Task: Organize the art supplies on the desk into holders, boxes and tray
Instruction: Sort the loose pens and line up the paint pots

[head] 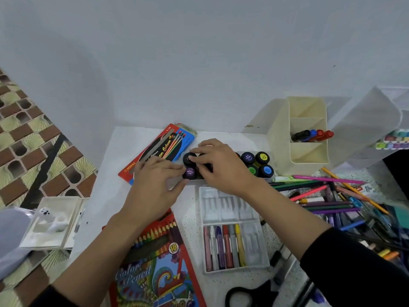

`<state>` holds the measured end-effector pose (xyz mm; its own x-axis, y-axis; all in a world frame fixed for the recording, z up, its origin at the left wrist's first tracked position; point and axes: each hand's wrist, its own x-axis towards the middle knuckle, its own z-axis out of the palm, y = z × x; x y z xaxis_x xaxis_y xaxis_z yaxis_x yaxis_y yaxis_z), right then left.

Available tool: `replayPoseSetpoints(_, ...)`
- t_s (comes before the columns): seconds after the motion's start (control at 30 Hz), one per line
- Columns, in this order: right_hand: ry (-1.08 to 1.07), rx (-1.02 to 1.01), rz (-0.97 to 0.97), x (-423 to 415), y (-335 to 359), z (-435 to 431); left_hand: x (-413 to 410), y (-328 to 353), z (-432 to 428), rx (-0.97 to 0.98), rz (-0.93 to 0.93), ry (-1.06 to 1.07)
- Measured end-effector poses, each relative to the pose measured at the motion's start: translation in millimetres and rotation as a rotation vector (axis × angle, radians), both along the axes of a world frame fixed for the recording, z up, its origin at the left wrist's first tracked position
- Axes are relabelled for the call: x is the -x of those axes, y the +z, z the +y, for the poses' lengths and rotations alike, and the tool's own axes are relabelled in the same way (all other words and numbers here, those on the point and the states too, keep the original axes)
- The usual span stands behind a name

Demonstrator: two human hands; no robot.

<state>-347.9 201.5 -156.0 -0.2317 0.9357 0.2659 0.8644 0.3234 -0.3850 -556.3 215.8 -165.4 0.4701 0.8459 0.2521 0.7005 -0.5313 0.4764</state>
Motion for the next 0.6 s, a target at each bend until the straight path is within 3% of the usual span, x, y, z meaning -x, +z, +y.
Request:
replayPoseSetpoints(0.17, -0.020, -0.072, -0.016, -1, -6, -7, -6, 3, 7, 0.006, -0.054, -0.008)
replayPoseSetpoints(0.47, 0.029, 0.016, -0.079, -9, -1, -22, -21, 0, 9, 0.007, 0.133, -0.057)
replayPoseSetpoints(0.6, -0.148, -0.127, 0.003, -26, 2, -33, -23, -2, 6, -0.039, 0.170, -0.077)
